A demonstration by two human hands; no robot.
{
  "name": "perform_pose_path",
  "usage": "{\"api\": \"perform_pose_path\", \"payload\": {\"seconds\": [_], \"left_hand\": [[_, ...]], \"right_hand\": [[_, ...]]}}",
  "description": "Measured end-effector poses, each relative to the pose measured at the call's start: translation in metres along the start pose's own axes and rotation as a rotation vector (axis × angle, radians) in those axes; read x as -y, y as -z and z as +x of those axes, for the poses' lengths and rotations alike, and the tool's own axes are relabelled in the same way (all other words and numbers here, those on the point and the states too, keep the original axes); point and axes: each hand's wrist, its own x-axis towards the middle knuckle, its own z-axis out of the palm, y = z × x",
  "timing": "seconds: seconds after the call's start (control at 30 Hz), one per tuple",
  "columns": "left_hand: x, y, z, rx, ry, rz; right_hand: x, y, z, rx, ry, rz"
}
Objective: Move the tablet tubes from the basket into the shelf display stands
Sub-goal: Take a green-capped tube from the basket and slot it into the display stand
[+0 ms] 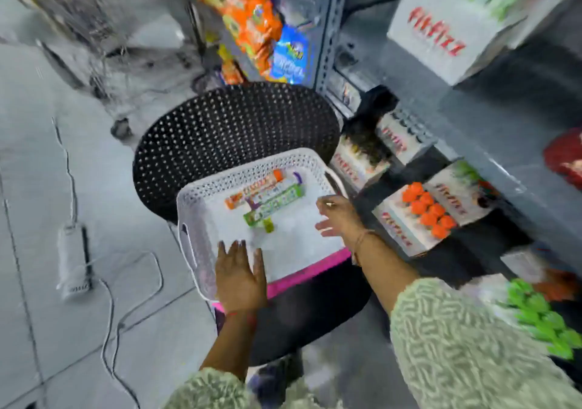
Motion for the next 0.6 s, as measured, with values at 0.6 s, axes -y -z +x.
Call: {"api": "perform_pose_path", "payload": {"seconds": [0.6], "left_hand": [[0.039,-0.048,-0.004,-0.006,-0.109,0.317]], "right_hand": [[-0.022,-0.075,0.120,-0.329,-0.161,0.292]]}}
